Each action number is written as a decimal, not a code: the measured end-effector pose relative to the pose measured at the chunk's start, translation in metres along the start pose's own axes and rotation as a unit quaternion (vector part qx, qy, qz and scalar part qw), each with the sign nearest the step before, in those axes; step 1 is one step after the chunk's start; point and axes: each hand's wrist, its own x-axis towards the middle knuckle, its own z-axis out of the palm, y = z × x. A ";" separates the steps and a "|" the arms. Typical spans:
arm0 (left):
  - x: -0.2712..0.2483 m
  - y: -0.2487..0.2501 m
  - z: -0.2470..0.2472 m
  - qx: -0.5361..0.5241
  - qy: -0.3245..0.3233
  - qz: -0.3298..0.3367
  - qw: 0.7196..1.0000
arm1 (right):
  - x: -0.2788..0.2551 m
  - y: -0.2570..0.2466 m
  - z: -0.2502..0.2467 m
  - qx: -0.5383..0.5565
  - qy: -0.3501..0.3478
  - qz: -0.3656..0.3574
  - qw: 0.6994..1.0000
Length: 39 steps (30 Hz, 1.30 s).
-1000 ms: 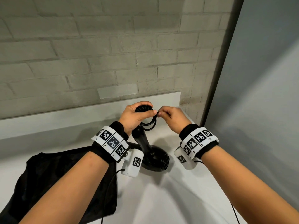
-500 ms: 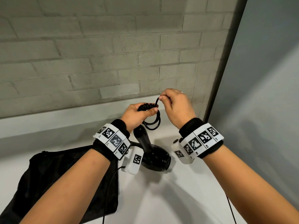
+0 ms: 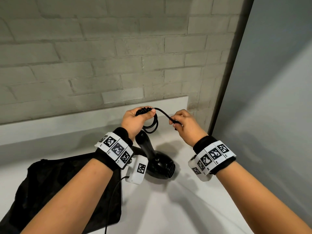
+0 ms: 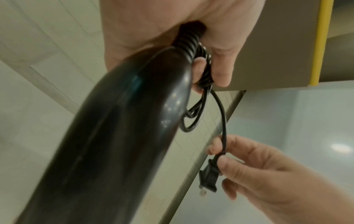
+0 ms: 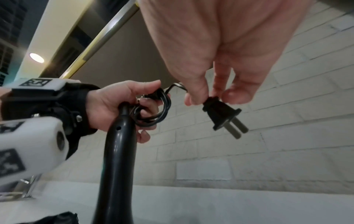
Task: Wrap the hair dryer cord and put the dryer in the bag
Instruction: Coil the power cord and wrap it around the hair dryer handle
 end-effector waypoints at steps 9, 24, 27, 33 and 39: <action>-0.004 0.003 0.002 0.008 0.025 0.033 0.999 | 0.003 -0.041 -0.017 0.096 0.046 -0.039 0.994; -0.009 0.008 0.006 -0.005 -0.021 0.053 0.998 | -0.003 -0.048 0.009 0.076 0.114 -0.092 0.986; -0.009 0.008 0.008 -0.012 -0.018 0.049 0.999 | -0.004 -0.048 0.011 0.048 0.101 -0.062 0.992; -0.009 0.008 0.011 -0.048 -0.028 0.031 0.998 | 0.007 -0.050 0.005 0.091 0.138 0.014 0.986; -0.013 0.012 0.014 -0.039 -0.092 0.051 0.994 | 0.015 -0.053 0.012 0.132 0.007 -0.011 0.991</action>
